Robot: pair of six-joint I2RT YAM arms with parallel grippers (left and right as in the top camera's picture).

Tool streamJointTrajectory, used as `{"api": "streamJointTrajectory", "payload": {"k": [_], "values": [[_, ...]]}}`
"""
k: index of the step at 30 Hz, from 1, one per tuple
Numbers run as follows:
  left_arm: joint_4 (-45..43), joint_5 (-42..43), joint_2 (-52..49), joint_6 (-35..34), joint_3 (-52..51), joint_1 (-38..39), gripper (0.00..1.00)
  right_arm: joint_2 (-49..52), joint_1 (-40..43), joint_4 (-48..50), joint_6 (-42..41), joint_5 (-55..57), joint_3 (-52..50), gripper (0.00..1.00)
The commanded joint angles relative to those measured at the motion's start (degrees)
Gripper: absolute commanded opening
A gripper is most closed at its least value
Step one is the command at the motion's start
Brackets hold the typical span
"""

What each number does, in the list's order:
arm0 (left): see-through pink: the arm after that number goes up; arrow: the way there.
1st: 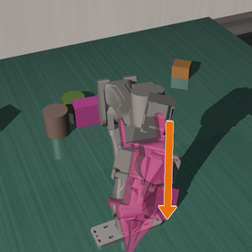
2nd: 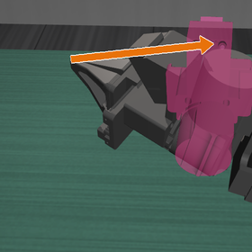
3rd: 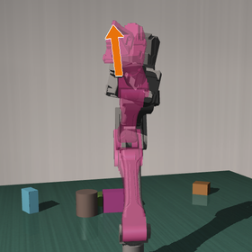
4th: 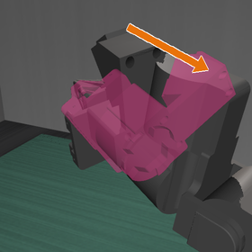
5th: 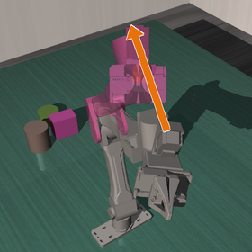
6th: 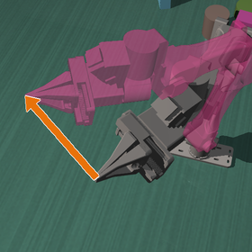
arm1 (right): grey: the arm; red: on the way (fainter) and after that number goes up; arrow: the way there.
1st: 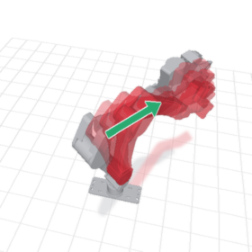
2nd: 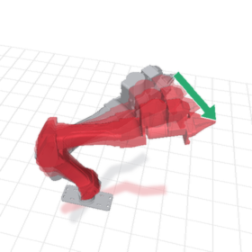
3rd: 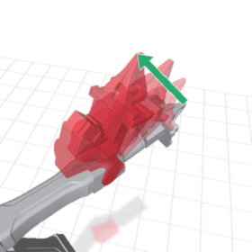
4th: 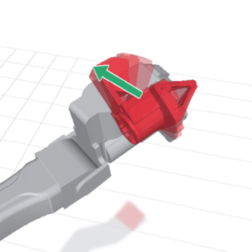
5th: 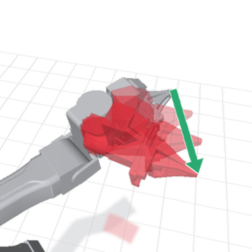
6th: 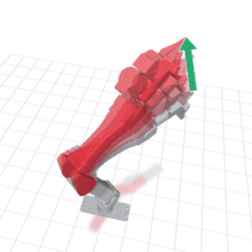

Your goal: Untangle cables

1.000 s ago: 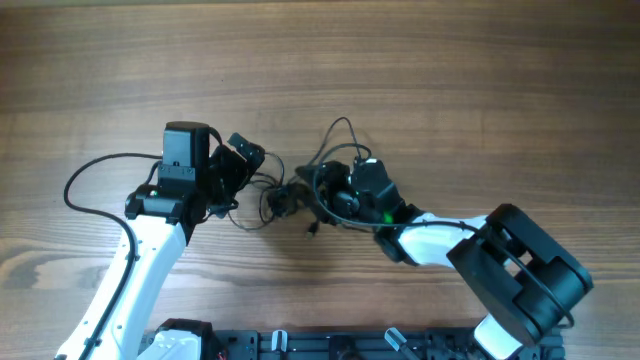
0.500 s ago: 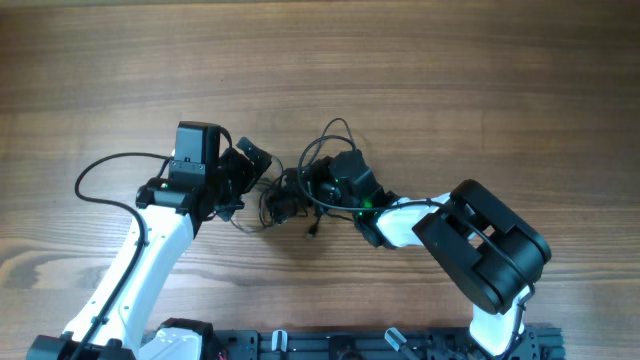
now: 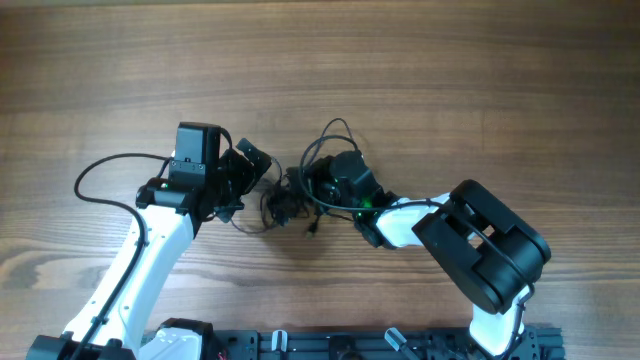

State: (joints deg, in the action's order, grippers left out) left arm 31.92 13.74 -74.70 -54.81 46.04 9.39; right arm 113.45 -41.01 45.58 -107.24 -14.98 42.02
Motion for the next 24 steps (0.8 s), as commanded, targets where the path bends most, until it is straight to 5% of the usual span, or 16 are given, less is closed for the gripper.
{"api": "streamJointTrajectory", "payload": {"k": [1,6,15,24], "values": [[0.7,-0.7,-0.3,0.6,-0.1,0.2,0.98,1.1,0.9,6.9,22.3,-3.2,0.4,0.04],[4.8,-0.8,-0.3,2.1,-0.1,0.2,0.56,0.4,6.1,15.2,32.8,-18.6,0.4,0.04],[2.4,-0.8,-2.6,2.0,-0.1,2.8,0.67,0.4,9.6,18.0,32.4,-28.3,0.4,0.05],[-11.0,-0.7,-16.6,-3.6,-0.1,9.2,0.62,0.4,9.6,18.8,32.2,-32.3,0.4,0.05]]}}
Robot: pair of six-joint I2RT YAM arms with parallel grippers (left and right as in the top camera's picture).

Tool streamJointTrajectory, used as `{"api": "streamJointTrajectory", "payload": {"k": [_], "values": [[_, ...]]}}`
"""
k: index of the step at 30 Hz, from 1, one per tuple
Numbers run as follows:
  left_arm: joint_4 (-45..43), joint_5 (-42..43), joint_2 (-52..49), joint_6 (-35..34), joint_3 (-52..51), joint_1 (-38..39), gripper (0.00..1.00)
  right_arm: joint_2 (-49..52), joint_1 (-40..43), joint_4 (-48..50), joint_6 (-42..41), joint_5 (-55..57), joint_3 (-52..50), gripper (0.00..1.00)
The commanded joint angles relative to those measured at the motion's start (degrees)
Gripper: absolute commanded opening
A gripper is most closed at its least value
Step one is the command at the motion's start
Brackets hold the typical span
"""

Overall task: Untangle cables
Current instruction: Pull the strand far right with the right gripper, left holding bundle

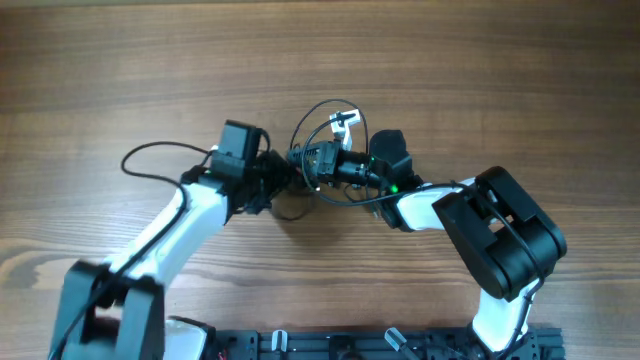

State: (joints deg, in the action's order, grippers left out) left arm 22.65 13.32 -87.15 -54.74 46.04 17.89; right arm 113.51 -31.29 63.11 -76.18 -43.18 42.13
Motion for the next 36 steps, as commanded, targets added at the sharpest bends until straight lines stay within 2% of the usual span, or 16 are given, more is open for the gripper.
{"api": "streamJointTrajectory", "payload": {"k": [1,4,7,8,11,13,16,20,23,27,30,32,34,35,36], "values": [[-2.2,-0.3,-5.1,-4.5,-0.1,0.7,0.58,0.3,-0.1,1.8,1.2,-4.7,0.3,0.05],[-4.6,1.4,-8.1,-4.7,-0.1,0.7,0.53,0.3,-0.1,3.8,1.2,-4.9,0.3,0.04],[-6.7,3.6,-9.2,-4.7,-0.1,0.8,0.62,0.3,-0.1,3.7,1.1,-4.7,0.3,0.04],[-7.4,3.5,-9.2,-4.7,-0.1,1.0,0.62,0.3,-0.1,3.7,1.1,-4.7,0.3,0.05],[-8.0,2.5,-9.2,-4.6,-0.1,1.4,0.04,0.3,0.4,3.8,1.1,-4.7,0.3,0.05],[-6.0,-0.3,-9.2,-4.6,-0.1,0.9,0.04,0.3,3.6,4.0,1.2,-5.3,0.3,0.05],[-0.4,-3.7,-8.9,-3.7,-0.1,-2.2,0.04,0.2,13.7,7.0,0.9,-12.1,0.3,0.05],[8.0,-8.4,-6.8,-0.5,-0.1,-9.9,0.04,0.2,31.3,8.2,-1.2,-22.6,0.3,0.05],[10.1,-8.2,-3.7,4.3,-0.1,-16.6,0.04,0.2,42.0,8.0,-1.1,-26.8,0.3,0.04],[10.4,-7.5,2.2,6.4,-0.1,-23.7,0.04,0.2,49.9,7.1,1.2,-29.1,0.3,0.04],[9.7,-1.6,6.5,6.6,-0.1,-26.1,0.04,0.2,50.8,4.0,4.6,-30.3,0.3,0.05],[8.2,4.3,7.2,8.1,-0.1,-25.0,0.04,0.2,48.7,1.6,7.7,-31.9,0.2,0.20],[7.6,6.8,7.2,8.3,-0.1,-22.9,0.04,0.2,45.8,-0.8,9.4,-31.6,0.2,0.30],[7.6,6.8,7.2,8.3,-0.1,-21.3,0.04,0.2,44.0,-1.7,10.4,-31.4,0.2,0.42],[7.6,6.8,7.2,8.3,-0.1,-19.9,0.15,0.2,42.5,-2.5,10.9,-31.0,0.2,0.49]]}}
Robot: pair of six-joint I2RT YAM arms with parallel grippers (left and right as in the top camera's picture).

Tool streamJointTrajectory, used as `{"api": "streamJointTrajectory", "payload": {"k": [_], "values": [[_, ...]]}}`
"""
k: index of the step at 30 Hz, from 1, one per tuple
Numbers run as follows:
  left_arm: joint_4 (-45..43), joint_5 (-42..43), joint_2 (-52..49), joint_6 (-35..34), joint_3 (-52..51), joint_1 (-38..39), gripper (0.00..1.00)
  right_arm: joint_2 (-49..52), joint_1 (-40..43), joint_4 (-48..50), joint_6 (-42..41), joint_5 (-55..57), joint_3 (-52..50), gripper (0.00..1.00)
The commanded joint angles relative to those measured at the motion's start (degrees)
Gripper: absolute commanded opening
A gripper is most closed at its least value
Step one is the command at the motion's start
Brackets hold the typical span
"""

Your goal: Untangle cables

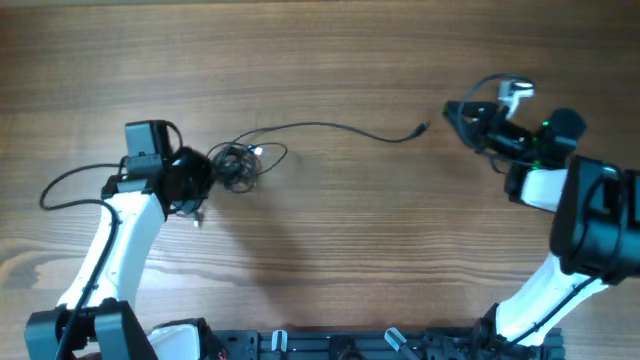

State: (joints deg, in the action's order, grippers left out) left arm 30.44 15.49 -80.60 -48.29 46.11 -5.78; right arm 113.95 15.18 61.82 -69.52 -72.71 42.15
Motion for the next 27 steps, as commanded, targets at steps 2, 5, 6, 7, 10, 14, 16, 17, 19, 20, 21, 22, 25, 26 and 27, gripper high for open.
{"api": "streamJointTrajectory", "payload": {"k": [2,5,6,7,10,14,16,17,19,20,21,22,25,26,27], "values": [[-0.2,4.2,0.7,1.8,-0.1,6.0,0.51,-0.3,-6.6,-2.3,5.2,-0.5,0.1,0.63],[-0.1,3.4,0.8,1.8,0.2,6.3,0.57,-0.3,-9.5,-2.4,5.3,-0.2,0.1,0.80],[0.0,3.3,1.1,1.8,0.5,6.3,0.55,-0.3,-10.1,-2.4,5.3,-0.2,0.1,0.82],[0.0,3.3,1.6,1.8,1.2,6.3,0.50,-0.3,-10.7,-2.8,5.3,-0.2,0.1,0.83],[0.0,2.5,3.3,1.8,3.5,6.3,0.45,-0.3,-11.9,-3.9,5.3,-0.2,0.1,0.84],[-0.3,-2.2,6.0,1.8,7.0,6.3,0.42,-0.3,-13.4,-7.1,8.0,-0.1,0.1,0.86],[-1.8,-2.9,6.5,1.6,7.4,6.3,0.20,-0.3,-14.2,-8.9,8.3,0.8,0.1,0.87],[-1.9,-2.9,6.4,1.6,7.4,6.4,0.17,-0.3,-14.5,-9.2,8.8,0.9,0.1,0.87],[-1.1,-2.9,5.9,1.5,7.4,7.3,0.25,-0.3,-15.6,-9.2,10.0,1.0,0.1,0.87],[-0.6,-3.0,5.4,1.4,7.4,8.3,0.33,-0.3,-16.4,-9.2,10.1,1.6,0.1,0.87],[-0.3,-3.0,4.5,1.4,7.4,9.6,0.39,-0.3,-17.0,-9.2,10.0,2.3,0.1,0.87],[-0.2,-3.0,3.2,1.1,7.4,11.1,0.39,-0.3,-17.9,-9.2,10.0,3.3,0.1,0.87],[-1.1,-5.3,-1.7,0.1,7.4,15.6,0.47,-0.3,-20.1,-9.8,10.0,5.8,0.1,0.87],[-1.6,-7.0,-3.3,0.1,7.4,16.6,0.49,-0.3,-20.7,-10.4,10.0,6.4,0.1,0.87],[-2.1,-10.0,-5.7,0.1,7.4,17.9,0.49,-0.3,-21.3,-11.3,10.0,6.8,0.1,0.87]]}}
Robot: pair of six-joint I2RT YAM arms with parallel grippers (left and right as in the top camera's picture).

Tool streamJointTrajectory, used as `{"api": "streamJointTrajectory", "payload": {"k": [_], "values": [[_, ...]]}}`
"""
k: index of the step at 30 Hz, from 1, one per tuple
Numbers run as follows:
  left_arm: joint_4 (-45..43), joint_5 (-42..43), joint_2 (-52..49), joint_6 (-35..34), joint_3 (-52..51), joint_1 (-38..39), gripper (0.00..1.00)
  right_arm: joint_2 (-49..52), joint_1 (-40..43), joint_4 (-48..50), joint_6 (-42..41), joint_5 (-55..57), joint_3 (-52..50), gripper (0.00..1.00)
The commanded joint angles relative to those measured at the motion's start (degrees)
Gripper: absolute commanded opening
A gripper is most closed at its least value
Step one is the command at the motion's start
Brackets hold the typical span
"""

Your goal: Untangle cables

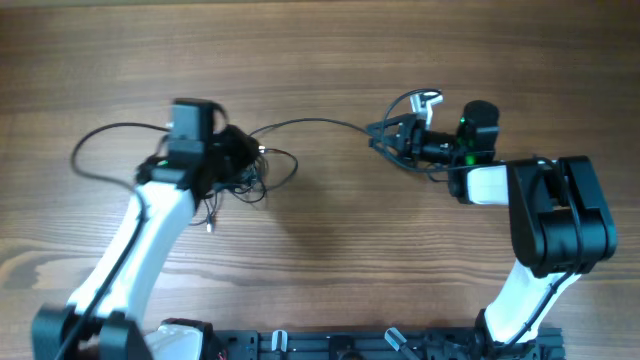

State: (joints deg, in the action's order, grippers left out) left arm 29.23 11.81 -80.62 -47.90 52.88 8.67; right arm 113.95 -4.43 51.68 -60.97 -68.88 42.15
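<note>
A tangle of thin black cables [252, 170] lies left of centre, and my left gripper [238, 160] sits in it, apparently shut on the strands. One black strand [320, 122] runs right from the tangle to the tips of my right gripper [388, 136]. That gripper points left and is shut on a small looped cable with a white plug [430, 98]. Whether the long strand's end is also caught between the right fingers is too small to tell.
The wooden table [320, 250] carries the work. The left arm's own black supply cable [100, 140] loops out to the left of its wrist. The arms' base rail [340, 345] runs along the near edge.
The right gripper has moved left, from the far right to the free end of the drawn-out strand. The left gripper has moved right and slightly away, carrying the tangle with it. The strand now sags less widely.
First both grippers met on one tight tangle at the centre. Then they were still together, with a white plug showing at the right gripper. Later they stood far apart, a long strand drawn out, the white-plug cable held at the right. Now they are closer again.
</note>
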Motion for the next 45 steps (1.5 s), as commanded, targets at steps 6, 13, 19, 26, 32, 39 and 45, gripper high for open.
{"api": "streamJointTrajectory", "payload": {"k": [6,13,19,26,32,39,45], "values": [[-6.7,-14.7,-15.7,4.7,0.7,4.7,0.33,-0.3,-3.7,-8.2,4.6,3.4,0.1,0.87],[-8.9,-18.8,-16.8,7.2,0.6,4.7,0.31,-0.3,-3.8,-10.3,5.7,4.7,0.1,0.87],[-9.4,-14.2,-21.6,7.2,0.6,6.6,0.30,-0.3,-3.9,-10.7,5.5,5.5,0.1,0.87],[-11.4,-14.2,-20.2,4.3,2.5,9.2,0.04,-0.3,-3.9,-12.3,6.1,4.0,0.0,0.64],[-8.3,-13.0,-10.3,-29.5,2.8,9.2,0.04,-0.3,-4.4,-12.4,10.5,0.3,-0.3,0.64],[-7.1,-8.0,-9.3,-40.4,2.8,9.1,1.00,-0.3,-4.4,-12.3,11.5,0.3,-0.3,0.65],[-7.3,-8.2,-9.4,-0.7,2.8,9.1,0.92,-0.3,-4.4,-12.4,11.5,1.0,-0.3,0.67]]}}
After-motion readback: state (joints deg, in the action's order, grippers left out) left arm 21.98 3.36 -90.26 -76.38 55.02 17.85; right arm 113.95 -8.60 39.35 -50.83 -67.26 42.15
